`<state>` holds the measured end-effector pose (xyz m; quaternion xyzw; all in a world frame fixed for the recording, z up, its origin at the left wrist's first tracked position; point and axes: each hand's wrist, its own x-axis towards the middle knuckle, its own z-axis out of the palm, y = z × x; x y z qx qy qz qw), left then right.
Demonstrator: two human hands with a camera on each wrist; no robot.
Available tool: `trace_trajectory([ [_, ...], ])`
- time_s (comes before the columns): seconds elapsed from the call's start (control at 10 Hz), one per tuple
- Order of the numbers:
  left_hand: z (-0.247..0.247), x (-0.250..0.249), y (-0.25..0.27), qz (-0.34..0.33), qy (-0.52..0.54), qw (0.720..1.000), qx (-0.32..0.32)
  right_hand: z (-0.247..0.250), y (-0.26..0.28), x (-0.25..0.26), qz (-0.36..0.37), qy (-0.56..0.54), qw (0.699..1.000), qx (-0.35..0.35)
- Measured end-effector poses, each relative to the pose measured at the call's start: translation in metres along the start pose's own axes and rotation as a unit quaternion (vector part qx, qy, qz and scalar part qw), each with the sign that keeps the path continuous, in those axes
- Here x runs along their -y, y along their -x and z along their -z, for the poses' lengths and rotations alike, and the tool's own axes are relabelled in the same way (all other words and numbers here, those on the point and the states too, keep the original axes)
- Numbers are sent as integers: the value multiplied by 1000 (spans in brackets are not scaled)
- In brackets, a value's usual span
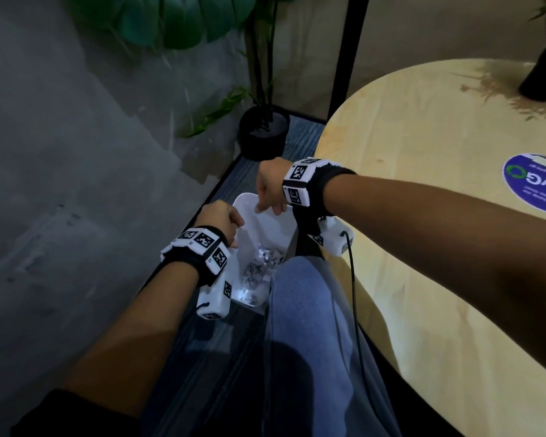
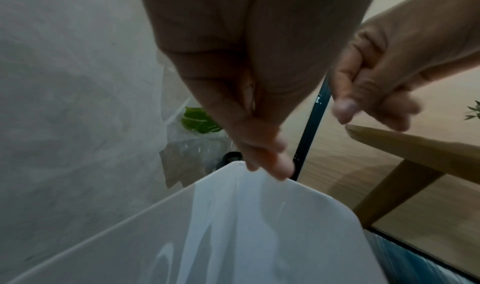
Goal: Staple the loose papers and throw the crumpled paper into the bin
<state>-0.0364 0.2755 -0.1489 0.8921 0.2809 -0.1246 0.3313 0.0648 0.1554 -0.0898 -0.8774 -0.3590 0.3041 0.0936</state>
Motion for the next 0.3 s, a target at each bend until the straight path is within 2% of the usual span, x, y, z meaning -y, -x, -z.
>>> trace_trajectory([
  [0.1,6,-10,6,1,-32,999,17,1,5,1,11,-15,1000,1],
  [0.2,9,-17,9,-21,-54,998,-1,5,14,-3,15,-38,999,0],
  [0.3,15,-29,17,-70,-30,996,-43,10,33,-13,12,-25,997,-76],
])
